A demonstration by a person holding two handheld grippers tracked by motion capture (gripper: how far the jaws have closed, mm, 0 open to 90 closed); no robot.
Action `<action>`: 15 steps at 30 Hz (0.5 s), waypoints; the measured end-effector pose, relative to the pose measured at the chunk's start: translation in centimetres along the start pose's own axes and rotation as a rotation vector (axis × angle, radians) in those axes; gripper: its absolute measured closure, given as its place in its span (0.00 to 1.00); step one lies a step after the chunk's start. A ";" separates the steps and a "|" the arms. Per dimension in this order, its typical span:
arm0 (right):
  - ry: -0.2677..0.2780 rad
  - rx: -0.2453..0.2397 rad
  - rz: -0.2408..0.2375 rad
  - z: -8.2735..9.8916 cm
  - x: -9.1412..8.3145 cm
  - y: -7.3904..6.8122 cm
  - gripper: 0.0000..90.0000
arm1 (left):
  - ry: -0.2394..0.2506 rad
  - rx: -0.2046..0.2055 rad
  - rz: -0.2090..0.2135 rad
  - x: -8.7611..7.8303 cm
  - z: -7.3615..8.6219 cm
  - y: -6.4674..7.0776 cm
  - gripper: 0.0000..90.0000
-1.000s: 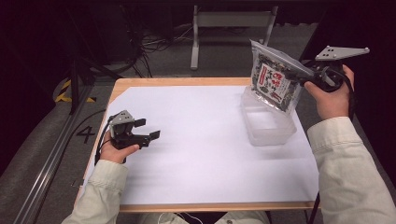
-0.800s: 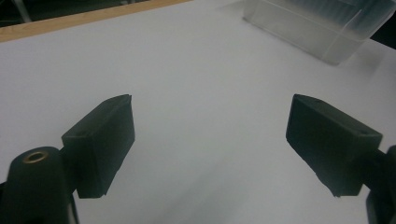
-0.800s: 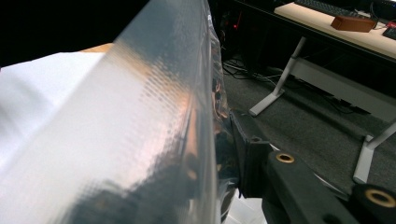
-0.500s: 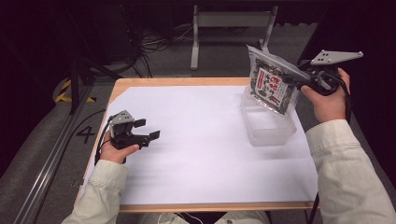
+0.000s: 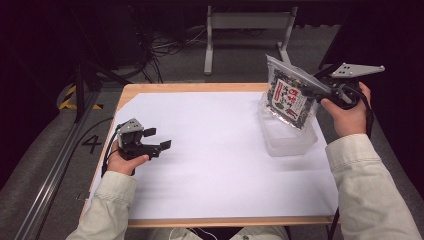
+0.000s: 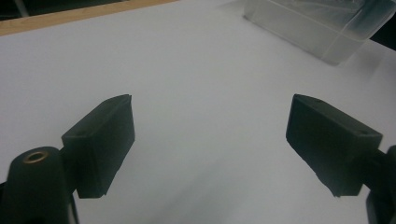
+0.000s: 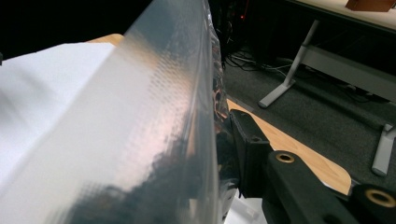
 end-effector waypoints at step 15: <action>-0.025 0.006 -0.018 1.3 1.7 -0.7 0.85 | 0.005 -0.007 -0.002 -0.1 0.0 -0.1 0.18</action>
Point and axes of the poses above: each handheld gripper's, and its own axes: x roughly forward along the jaws, z roughly out of its underside, y roughly to its right, the point moved 5 cm from there along x, roughly forward along the jaws, and after that the axes turned 3 degrees about -x, right-handed, at the moved point
